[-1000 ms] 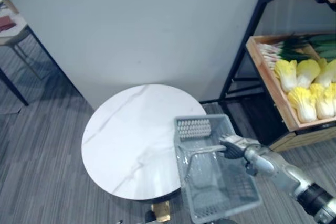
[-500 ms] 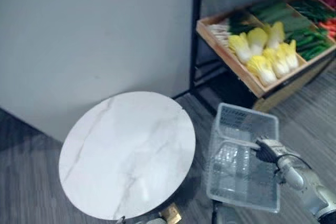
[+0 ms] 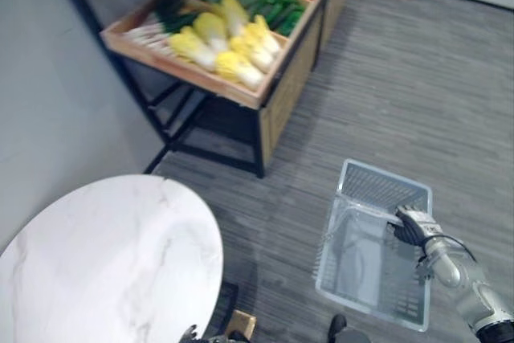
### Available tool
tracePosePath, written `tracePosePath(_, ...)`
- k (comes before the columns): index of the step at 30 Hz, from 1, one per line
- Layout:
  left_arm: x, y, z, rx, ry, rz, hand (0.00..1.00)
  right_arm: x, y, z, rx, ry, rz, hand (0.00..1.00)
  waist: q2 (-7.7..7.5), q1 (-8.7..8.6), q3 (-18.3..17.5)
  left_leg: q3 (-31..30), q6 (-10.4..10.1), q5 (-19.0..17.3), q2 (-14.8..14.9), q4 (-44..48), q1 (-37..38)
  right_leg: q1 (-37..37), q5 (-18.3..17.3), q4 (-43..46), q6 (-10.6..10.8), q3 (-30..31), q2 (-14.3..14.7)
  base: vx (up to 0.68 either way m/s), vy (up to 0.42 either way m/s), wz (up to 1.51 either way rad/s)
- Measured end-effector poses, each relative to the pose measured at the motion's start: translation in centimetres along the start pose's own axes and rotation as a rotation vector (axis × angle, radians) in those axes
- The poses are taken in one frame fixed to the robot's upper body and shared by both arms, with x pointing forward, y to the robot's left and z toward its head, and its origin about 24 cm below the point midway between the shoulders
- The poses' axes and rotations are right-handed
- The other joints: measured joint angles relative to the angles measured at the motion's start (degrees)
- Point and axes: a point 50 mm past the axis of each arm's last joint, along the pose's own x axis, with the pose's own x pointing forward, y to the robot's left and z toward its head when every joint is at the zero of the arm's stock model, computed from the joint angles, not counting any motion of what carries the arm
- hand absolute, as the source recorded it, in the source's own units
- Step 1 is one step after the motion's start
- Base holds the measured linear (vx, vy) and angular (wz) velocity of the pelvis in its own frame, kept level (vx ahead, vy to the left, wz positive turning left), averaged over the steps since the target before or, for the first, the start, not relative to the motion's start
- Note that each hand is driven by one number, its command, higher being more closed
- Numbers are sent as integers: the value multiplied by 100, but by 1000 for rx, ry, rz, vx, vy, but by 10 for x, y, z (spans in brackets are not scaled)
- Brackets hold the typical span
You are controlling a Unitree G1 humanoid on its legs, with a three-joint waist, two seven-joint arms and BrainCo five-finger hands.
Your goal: Pick vegetable in the basket
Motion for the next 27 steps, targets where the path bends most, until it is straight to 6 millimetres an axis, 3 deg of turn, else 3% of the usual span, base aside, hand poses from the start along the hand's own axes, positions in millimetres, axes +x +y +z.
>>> tracePosePath(2, 0, -4, 1, 10, -9, -13, 0, -9, 9, -6, 6, 35, 29, 100, 70, -58, -12, -18, -63, 250, 131, -88, 113, 206, 50, -193, -72, -33, 203, -77, -256, -8)
tracePosePath(5, -1, -8, 0, 6, -7, -19, 0, -21, 16, -10, 19, 61, 46, 100, 214, -118, -105, -24, -76, 342, 612, 163, 151, 402, 63, -462, -303, -42, 644, -77, -215, -9)
tracePosePath(7, -1, -7, 1, 6, -8, -18, 0, -22, 17, -9, 29, 58, 47, 100, 198, -120, -94, -50, 21, 408, 740, 433, 119, 451, 48, -532, -372, 14, 705, -78, -150, -19)
tracePosePath(8, 0, -5, 1, 8, -10, -13, 0, -22, 18, -7, 31, 54, 47, 100, 166, -128, -66, -304, 175, 516, 774, 698, 51, 492, 15, -572, -416, 96, 676, -84, -119, -25)
tracePosePath(10, -1, -6, 1, 1, -14, -10, 0, -21, 16, -7, 23, 48, 45, 100, 124, -84, -29, -1085, 242, 710, 772, 1151, -136, 519, 1, -559, -440, 296, 616, -64, -63, -42)
tracePosePath(12, -2, -9, -2, -11, -6, -11, 0, -15, 13, -3, -6, 16, 46, 100, 197, 22, -18, -2073, 174, 600, 517, 1398, -340, 478, 13, -525, -460, 615, 520, -12, 37, -75)
tracePosePath(14, -5, -14, -10, -25, 13, -18, 0, -4, 14, 3, -22, -16, 57, 100, 252, 150, 14, -3076, 167, 64, -193, 1166, -391, 351, 16, -484, -466, 1048, 408, 4, 127, -86)
tracePosePath(16, -5, -16, -9, -27, 7, -22, 0, -3, 17, 6, -22, -28, 66, 100, 310, 207, 40, -3340, 165, -26, -469, 926, -515, 297, 16, -464, -467, 1112, 414, -8, 113, -36)
tracePosePath(17, -6, -20, -8, -33, 4, -32, 0, -2, 15, 8, -26, -38, 64, 100, 436, 206, 96, -3383, 176, 5, -605, 424, -602, 260, 20, -396, -452, 1069, 479, -14, 148, -10)
tracePosePath(18, -6, -22, -8, -36, 5, -36, 0, -2, 15, 8, -28, -40, 62, 100, 501, 204, 113, -3356, 351, -120, -598, 263, -610, 245, 35, -377, -424, 1034, 523, 29, 175, 10)
tracePosePath(21, -4, -21, -1, -37, -19, -36, 0, 0, 9, 10, -26, -54, 38, 100, 520, 244, 250, -3362, 287, -320, -789, 93, -601, 172, 39, -197, -292, 766, 357, 130, 111, 22)
tracePosePath(23, -4, -20, 1, -64, -32, -26, 0, 0, 9, 10, -24, -54, 32, 100, 535, 377, 409, -3317, 306, -240, -761, 1147, -902, 303, -243, -28, -377, 789, 202, 162, 128, 25)
tracePosePath(24, -4, -18, 3, -78, -50, -18, 0, 0, 11, 10, -20, -53, 35, 100, 464, 385, 517, -3493, 143, -436, -744, 2079, -1489, 480, -394, -27, -213, 772, 108, 96, 99, 23)
tracePosePath(25, -5, -19, 1, -78, -42, -20, 0, 2, 10, 11, -19, -56, 30, 100, 502, 400, 493, -3651, 149, -529, -799, 1909, -1569, 531, -432, -43, -158, 787, 73, 106, 115, -1)
tracePosePath(27, -10, -21, -20, -68, 17, -29, 0, 7, 4, 15, -19, -77, 6, 100, 721, 414, 467, -3830, 132, -474, -713, 1330, -1785, 629, -453, -199, -126, 882, 164, 159, 124, -40)
